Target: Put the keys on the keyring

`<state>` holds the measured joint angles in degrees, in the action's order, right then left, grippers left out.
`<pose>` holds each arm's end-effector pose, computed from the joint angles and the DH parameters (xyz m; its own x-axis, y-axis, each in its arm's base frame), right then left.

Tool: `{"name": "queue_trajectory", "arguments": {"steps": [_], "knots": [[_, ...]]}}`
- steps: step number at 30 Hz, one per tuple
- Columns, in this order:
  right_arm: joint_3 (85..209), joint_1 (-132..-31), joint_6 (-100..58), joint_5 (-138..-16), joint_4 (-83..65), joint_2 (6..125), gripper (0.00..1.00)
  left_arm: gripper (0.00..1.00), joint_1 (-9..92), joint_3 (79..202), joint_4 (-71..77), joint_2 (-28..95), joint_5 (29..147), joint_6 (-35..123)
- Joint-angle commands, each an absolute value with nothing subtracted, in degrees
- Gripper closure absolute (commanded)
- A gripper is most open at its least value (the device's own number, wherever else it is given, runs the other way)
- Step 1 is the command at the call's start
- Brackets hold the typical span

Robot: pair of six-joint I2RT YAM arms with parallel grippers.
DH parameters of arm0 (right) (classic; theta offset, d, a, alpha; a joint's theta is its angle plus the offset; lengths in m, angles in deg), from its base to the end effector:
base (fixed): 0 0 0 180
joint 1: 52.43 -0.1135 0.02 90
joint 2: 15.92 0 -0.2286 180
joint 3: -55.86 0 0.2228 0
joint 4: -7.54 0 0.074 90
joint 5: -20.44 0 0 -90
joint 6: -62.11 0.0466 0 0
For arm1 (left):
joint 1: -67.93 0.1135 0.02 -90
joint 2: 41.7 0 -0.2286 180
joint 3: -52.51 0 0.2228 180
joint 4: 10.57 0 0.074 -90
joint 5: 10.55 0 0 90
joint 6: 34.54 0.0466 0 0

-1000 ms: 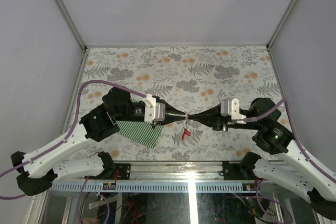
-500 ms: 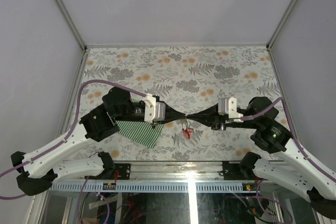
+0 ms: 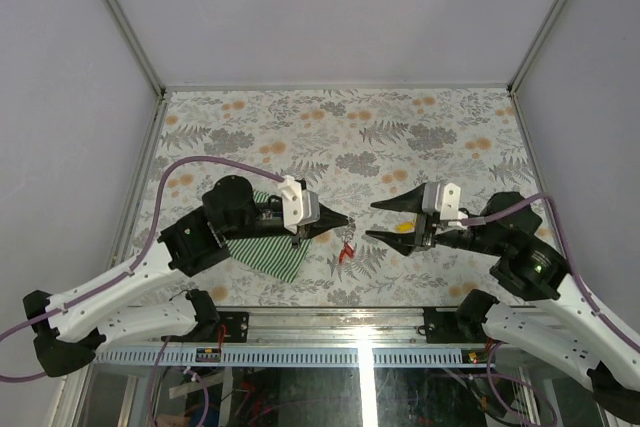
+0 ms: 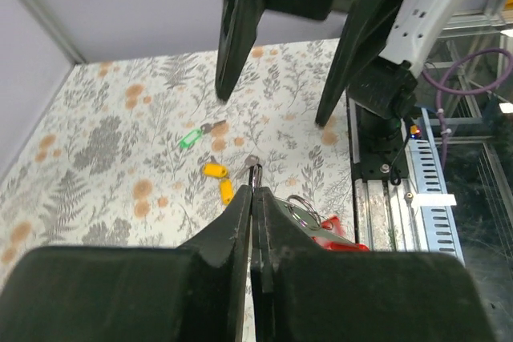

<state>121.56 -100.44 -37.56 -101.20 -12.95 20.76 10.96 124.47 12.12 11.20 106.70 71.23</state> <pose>0.0781 0.1233 0.3750 0.2624 0.0778 -0.9618 -0.9493 0.1999 -0.2428 0.0954 -0.1859 0.3613 0.2370 0.0787 -0.9683 0.9664 0.0832 0.2433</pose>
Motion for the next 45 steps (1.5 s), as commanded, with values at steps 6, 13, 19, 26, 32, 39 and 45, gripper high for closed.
{"name": "queue_trajectory", "arguments": {"steps": [6,13,19,26,32,39,45], "knots": [[126.16,-100.68,-22.77,-79.39,-24.39,19.62,0.42,1.0,10.8,117.44,2.78,5.95,95.83,66.1],[130.71,-100.56,-10.45,-64.89,-34.44,28.73,0.45,1.0,10.88,113.85,4.15,3.48,91.85,64.48],[130.67,-91.95,-4.65,-70.33,-38.09,36.92,0.44,1.0,12.26,111.61,4.61,2.17,91.04,63.14],[121.5,-75.78,2.74,-73.54,-36.01,39.33,0.4,1.0,14.2,110.11,4.23,2.27,92.74,62.31],[111.31,-66.87,6.8,-73.23,-30.18,41.36,0.38,1.0,14.69,109.43,3.81,2.44,93.88,62.22],[105.16,-64.21,11.69,-69.02,-26.2,43.25,0.38,1.0,14.86,108.85,4.02,2.41,93.12,62.06],[102.98,-64.08,18.0,-58.65,-30.43,41.6,0.35,1.0,15.01,108.59,3.91,2.74,92.91,61.89]]}}
